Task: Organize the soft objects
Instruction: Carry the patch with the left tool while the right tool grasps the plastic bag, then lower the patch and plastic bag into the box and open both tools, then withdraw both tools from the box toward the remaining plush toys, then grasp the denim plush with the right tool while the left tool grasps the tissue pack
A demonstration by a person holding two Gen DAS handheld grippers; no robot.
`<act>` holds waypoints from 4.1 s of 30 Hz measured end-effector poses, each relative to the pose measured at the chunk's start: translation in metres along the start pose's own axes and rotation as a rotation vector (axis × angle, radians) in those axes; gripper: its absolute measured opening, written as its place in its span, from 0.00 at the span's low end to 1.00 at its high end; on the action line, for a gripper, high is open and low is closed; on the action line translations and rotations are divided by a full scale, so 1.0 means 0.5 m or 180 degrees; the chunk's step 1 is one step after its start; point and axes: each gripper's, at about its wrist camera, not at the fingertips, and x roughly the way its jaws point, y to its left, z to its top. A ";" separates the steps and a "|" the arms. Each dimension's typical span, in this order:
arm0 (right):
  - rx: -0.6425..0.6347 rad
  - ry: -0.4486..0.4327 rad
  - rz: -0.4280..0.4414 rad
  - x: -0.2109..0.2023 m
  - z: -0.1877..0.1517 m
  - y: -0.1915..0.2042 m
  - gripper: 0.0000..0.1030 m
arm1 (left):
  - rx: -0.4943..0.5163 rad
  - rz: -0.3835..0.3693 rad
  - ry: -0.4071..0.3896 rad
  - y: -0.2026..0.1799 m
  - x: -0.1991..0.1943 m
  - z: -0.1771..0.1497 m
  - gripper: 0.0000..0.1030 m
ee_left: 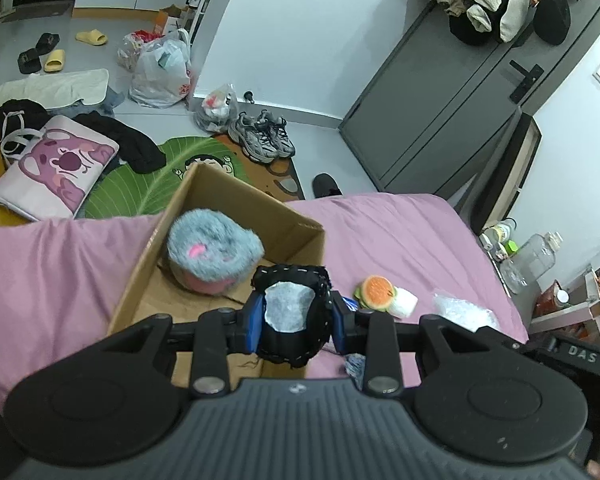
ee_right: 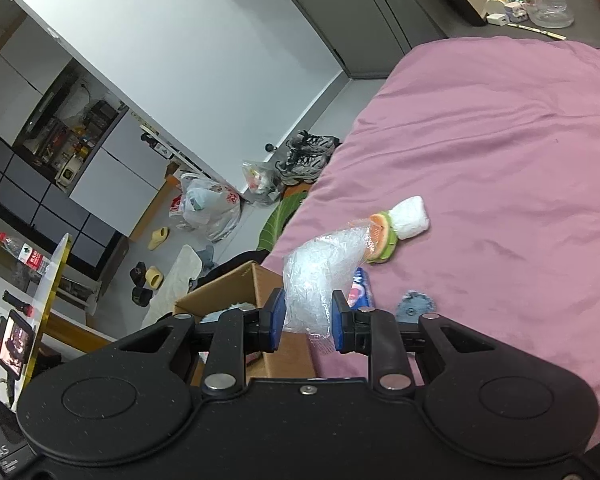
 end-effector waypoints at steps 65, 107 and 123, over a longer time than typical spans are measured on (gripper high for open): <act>-0.0951 0.0335 -0.0056 0.087 0.020 0.075 0.81 | 0.0129 0.0482 -0.0096 0.050 0.037 0.008 0.89; 0.0098 0.0871 0.0031 0.146 0.011 -0.162 0.78 | 0.0509 0.0785 -0.0083 -0.197 0.112 -0.054 0.80; 0.0076 0.1418 -0.0187 0.254 -0.019 -0.182 0.19 | 0.0705 0.0882 0.0136 -0.269 0.210 -0.060 0.66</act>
